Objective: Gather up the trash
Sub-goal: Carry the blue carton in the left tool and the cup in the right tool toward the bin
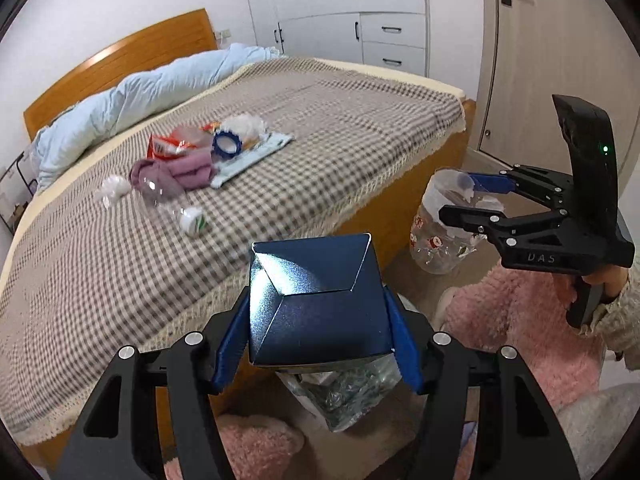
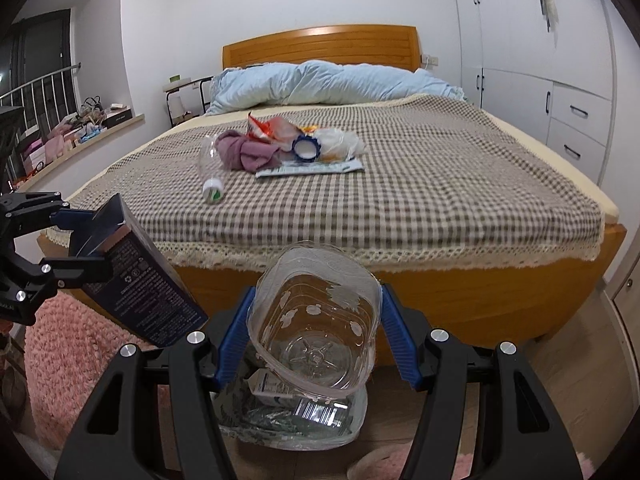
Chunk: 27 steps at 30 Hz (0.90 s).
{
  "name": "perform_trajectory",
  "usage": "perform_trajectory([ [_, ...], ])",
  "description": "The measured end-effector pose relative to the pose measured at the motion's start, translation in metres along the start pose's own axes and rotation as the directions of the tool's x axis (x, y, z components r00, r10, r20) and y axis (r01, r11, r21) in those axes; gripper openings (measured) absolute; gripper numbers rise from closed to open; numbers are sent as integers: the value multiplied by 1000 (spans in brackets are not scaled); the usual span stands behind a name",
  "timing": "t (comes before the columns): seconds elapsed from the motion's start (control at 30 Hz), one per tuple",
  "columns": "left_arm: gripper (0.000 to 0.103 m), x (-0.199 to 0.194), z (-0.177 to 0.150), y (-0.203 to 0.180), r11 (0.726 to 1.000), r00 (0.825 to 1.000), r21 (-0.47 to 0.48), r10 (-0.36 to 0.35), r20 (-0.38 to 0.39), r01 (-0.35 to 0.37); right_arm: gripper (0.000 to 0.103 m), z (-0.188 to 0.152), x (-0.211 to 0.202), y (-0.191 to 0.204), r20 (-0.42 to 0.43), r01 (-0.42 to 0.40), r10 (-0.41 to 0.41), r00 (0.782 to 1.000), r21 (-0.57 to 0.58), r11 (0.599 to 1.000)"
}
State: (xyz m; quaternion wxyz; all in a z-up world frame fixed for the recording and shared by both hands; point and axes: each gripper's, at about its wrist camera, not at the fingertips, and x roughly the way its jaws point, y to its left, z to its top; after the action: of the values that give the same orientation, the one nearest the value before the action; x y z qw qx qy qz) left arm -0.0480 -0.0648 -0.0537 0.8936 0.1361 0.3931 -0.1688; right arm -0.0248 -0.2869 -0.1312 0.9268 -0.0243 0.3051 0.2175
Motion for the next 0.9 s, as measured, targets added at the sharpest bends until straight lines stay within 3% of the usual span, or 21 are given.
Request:
perform_trajectory([
  [0.33, 60, 33, -32, 6, 998, 997, -58, -37, -75, 33, 60, -26, 25, 6, -56, -11, 11, 998, 11, 1000],
  [0.9, 60, 105, -73, 4, 989, 975, -135, -88, -202, 62, 60, -53, 63, 10, -125, -34, 33, 992, 1, 999],
])
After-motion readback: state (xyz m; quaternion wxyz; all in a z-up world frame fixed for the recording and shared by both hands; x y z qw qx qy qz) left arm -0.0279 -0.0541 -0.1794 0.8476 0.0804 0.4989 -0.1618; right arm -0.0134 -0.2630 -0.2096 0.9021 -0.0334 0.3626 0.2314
